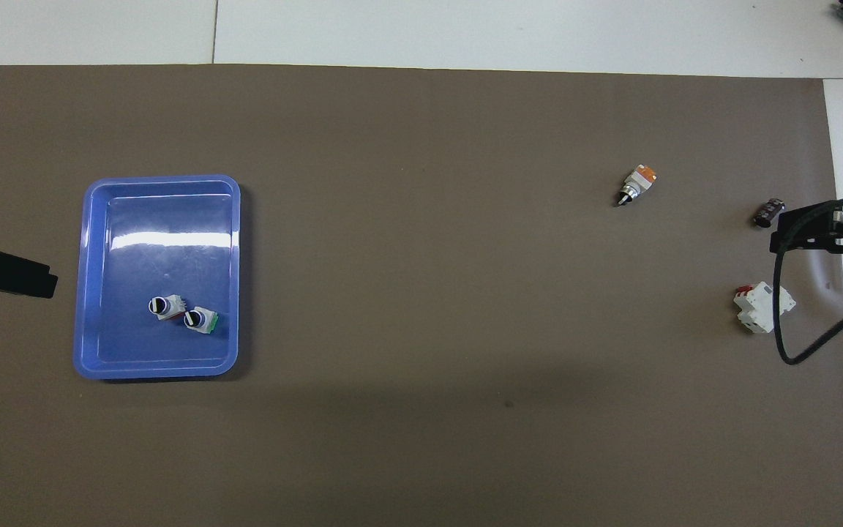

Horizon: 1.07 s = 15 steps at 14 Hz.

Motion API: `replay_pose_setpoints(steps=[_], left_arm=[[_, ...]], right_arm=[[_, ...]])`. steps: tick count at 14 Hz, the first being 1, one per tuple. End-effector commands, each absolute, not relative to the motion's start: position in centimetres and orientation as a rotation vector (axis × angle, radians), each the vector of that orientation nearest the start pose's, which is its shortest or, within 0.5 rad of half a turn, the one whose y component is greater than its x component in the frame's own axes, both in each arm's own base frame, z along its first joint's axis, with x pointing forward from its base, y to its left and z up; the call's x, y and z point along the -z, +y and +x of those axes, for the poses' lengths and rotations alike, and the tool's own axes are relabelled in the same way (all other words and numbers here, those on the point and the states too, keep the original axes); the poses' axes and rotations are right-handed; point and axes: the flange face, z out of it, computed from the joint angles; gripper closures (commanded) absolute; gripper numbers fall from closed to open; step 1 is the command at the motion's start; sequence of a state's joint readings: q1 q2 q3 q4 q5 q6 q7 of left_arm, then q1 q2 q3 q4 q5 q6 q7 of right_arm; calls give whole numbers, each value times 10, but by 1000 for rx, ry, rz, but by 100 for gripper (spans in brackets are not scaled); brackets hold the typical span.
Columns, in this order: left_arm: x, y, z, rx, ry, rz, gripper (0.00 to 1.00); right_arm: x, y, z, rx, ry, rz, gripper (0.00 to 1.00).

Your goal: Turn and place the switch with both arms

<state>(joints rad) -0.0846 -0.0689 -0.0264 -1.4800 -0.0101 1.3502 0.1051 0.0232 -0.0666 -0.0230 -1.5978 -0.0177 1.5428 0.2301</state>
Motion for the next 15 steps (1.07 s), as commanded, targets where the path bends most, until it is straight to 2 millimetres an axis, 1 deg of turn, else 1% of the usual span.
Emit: replay_pose_setpoints(steps=[1,5,6,7,8,9,11,12,14,15], left_arm=[[-685,-55,497,-91,319,-3114,0],[-685,-55,497,-91,319,-3114,0],[-685,-55,497,-91,319,-3114,0],[-685,-55,497,-91,319,-3114,0],[-685,-55,497,-91,319,-3114,0],[-685,-55,497,-91,319,-3114,0],[-685,-55,497,-91,319,-3114,0],[-685,-55,497,-94,319,-3114,0],[-685,-55,497,-91,319,-3114,0],[-685,-55,497,-94,319,-3114,0]], right_arm=[[-646,0,528,24,389,-3114,0],[-643,-1,528,18,400,-3111,0],[-638,-1,528,16,396,-3112,0],[-633,-3,532,56,395,-3108,0],[-622,-3,535,68,402,-3106,0],[-616,-4,537,83,419,-3102,0],[-607,-7,546,147,423,-3094,0],[-597,-8,551,173,425,-3091,0],[-564,-6,557,245,459,-3073,0],[-544,-4,566,254,510,-3061,0]])
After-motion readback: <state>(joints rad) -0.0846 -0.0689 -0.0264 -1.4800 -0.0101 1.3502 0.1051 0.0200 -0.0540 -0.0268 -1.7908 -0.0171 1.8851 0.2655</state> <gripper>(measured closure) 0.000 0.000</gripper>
